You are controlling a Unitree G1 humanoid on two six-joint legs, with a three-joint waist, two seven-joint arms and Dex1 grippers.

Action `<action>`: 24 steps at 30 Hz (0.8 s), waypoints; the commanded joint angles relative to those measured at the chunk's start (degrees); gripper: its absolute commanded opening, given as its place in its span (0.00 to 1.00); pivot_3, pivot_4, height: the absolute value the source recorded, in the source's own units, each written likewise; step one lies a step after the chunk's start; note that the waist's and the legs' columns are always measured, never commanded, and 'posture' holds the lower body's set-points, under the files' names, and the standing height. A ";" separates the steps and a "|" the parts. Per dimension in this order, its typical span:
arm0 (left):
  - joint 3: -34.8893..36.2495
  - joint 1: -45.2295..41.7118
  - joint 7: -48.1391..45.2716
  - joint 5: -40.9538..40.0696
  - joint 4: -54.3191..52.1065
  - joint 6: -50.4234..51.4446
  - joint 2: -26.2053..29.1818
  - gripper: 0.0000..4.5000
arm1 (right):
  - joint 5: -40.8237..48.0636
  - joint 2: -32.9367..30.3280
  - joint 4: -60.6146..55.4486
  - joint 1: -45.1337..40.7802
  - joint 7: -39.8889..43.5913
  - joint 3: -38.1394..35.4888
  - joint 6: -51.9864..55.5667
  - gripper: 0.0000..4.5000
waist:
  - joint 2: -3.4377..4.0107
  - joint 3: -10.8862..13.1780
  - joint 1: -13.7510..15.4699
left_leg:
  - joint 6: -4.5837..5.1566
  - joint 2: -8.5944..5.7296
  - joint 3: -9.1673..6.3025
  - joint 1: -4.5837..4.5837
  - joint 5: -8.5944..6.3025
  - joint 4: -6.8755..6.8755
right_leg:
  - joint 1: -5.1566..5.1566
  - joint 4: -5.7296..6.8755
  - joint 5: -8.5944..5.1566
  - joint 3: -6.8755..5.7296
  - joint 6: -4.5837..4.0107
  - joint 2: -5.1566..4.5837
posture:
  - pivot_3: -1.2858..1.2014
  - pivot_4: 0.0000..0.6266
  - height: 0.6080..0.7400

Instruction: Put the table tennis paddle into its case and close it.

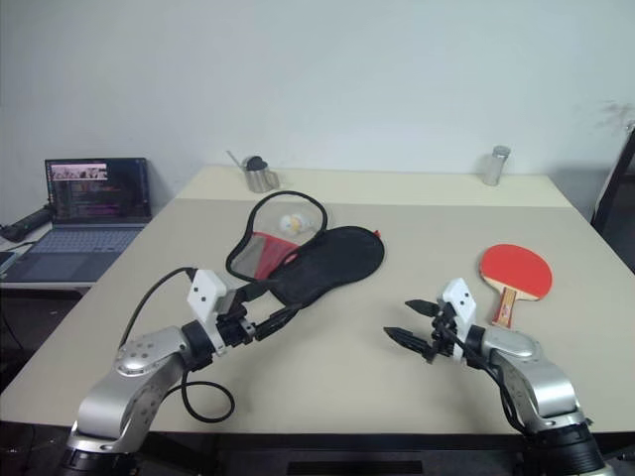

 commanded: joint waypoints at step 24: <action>4.60 -9.46 -7.42 -5.23 6.96 2.73 4.07 0.85 | 1.73 5.56 -7.92 -10.95 -14.05 1.62 13.89 0.95 | -0.02 0.00 -0.03 | 0.00 -0.01 -0.04 -0.01 0.00 0.03 | 0.00 0.02 0.00 -0.03 0.00 0.00 | 0.52 0.24 1.00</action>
